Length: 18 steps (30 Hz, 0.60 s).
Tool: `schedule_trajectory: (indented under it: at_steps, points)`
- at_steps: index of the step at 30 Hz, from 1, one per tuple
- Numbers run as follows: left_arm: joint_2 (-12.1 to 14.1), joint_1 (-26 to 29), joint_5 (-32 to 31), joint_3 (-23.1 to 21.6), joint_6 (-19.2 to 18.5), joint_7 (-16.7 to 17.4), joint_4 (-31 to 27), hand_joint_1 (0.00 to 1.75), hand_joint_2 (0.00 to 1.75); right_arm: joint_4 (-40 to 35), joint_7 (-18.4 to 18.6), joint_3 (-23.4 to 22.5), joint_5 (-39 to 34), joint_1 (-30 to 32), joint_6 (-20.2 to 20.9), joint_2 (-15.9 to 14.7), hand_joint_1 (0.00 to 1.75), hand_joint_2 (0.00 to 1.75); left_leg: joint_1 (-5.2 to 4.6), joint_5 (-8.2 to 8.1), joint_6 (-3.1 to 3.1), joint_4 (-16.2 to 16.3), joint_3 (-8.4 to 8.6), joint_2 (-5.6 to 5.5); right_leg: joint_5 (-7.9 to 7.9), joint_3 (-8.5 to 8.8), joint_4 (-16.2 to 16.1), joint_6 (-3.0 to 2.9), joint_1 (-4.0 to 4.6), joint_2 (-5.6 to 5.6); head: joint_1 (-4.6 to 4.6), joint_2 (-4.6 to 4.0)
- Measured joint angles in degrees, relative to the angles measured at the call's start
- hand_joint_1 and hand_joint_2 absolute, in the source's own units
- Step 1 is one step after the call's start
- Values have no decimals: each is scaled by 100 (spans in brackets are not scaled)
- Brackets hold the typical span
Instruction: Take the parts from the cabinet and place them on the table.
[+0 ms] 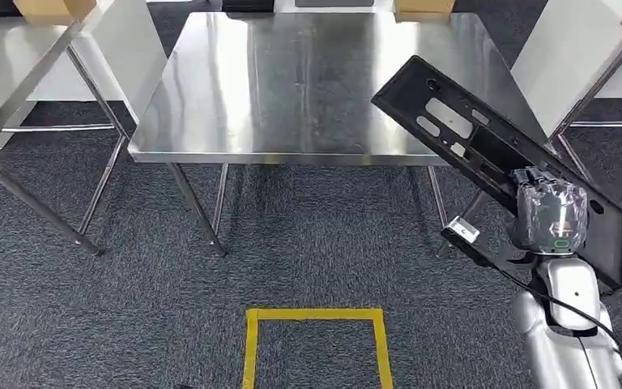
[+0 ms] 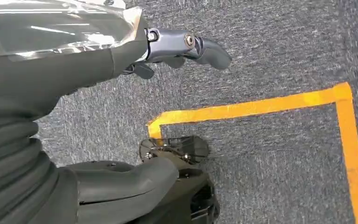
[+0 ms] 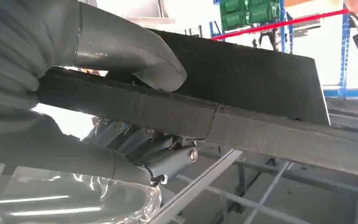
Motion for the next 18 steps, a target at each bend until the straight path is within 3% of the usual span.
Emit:
schedule_trajectory:
  at_steps: [2, 6, 7, 10, 13, 18]
  points:
    - [0, 8, 0, 15, 0, 4, 2, 0, 175, -2, 2, 2, 2, 14, 0, 20, 175, 175, 0, 91, 139, -24, -13, -4, 8, -21, 2, -9, 22, 8, -28, 0]
    - [0, 5, 0, 24, 0, 6, 2, 0, 175, -2, 2, 7, 4, 9, 0, 33, 175, 175, 14, 126, 192, -72, -2, -6, 15, -38, 4, -34, 72, 5, -29, 0]
    - [-2, 5, 0, 26, 0, 4, 2, 0, 175, -2, 2, 7, 4, 8, 0, 33, 175, 175, 20, 127, 189, -79, -3, -6, 16, -42, 4, -69, 85, 5, -31, 0]
    - [-2, 5, 2, 26, -7, 15, 2, 0, 175, -2, 2, 11, 4, 6, 0, 33, 175, 175, 39, 134, 140, -86, -13, -2, 21, -53, 7, -97, 116, 5, -26, 0]
    - [-2, 5, 26, 31, -57, 155, 2, 0, 175, -2, 9, 18, 29, 5, 4, 33, 175, 175, 58, 129, -74, -92, -12, 1, 20, -70, 14, -101, 151, 5, -24, 0]
    - [0, 5, -2, 31, -68, 238, 2, 0, 175, -4, 26, 29, 39, 5, 35, 35, 175, 175, 29, 129, -102, -88, -20, 0, 31, -71, 14, -116, 163, 1, -20, 0]
